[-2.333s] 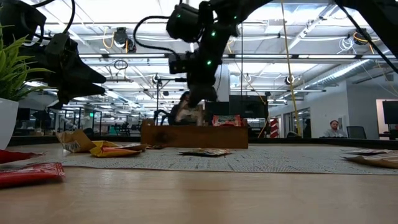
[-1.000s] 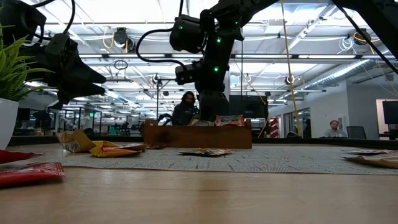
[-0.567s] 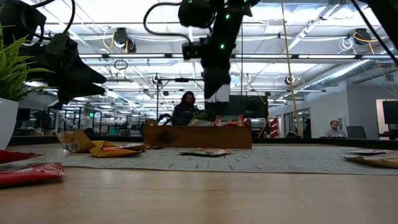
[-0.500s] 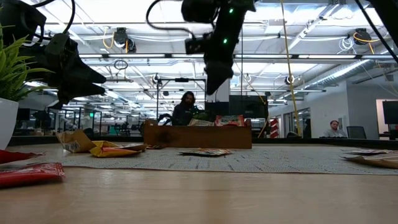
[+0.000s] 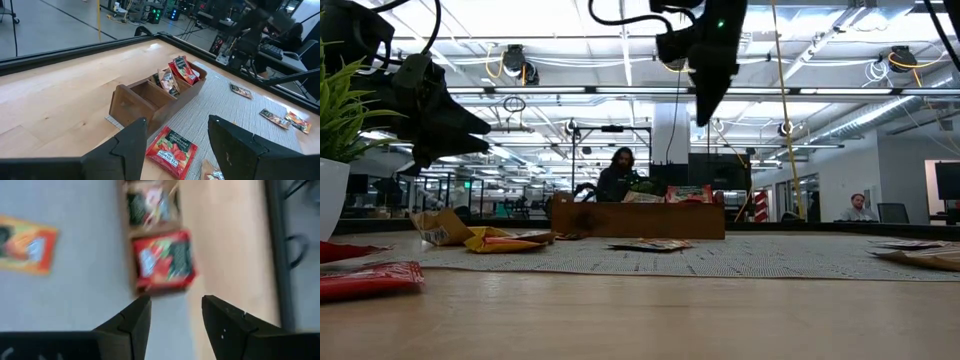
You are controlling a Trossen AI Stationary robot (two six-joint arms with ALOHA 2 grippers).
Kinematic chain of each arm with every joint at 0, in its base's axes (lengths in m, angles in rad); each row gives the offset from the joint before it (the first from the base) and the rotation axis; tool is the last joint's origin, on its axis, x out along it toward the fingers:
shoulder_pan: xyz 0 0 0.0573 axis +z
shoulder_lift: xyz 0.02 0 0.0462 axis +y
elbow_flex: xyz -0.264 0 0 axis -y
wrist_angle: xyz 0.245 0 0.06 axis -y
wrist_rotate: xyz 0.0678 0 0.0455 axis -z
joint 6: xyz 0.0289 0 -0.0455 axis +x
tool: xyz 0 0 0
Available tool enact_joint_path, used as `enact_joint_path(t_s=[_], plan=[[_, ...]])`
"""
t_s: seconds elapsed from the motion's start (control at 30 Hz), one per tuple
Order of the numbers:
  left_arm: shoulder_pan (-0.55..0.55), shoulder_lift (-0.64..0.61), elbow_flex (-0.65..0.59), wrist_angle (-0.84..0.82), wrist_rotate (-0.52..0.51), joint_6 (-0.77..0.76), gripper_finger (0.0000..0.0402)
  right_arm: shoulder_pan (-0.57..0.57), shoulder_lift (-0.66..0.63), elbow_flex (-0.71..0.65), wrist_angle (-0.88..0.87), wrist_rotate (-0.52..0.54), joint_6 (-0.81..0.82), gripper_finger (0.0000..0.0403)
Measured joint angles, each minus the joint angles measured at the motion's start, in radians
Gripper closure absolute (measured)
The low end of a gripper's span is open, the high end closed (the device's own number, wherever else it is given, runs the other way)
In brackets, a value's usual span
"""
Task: Pick & Place Tea
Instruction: Put the gold tea bag into the middle section of the wooden organizer
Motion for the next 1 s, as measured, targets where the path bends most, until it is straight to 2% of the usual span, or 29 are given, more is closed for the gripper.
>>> enact_joint_path(t_s=[0.13,0.27,0.83,1.0], plan=[[0.000,0.000,0.000,0.000,0.000,0.000,0.0190,0.000,-0.037,-0.001,-0.085,-0.115,0.080,0.0243],[0.000,0.000,0.000,0.000,0.000,0.000,0.0190,0.004,-0.077,-0.001,-0.151,-0.179,0.120,0.0243],[0.000,0.000,0.000,0.000,0.000,0.000,0.0190,0.071,-0.301,-0.006,-0.407,-0.179,0.194,0.0243],[0.000,0.000,0.000,0.000,0.000,0.000,0.0190,0.118,-0.378,-0.046,-0.405,-0.283,0.189,0.0243]])
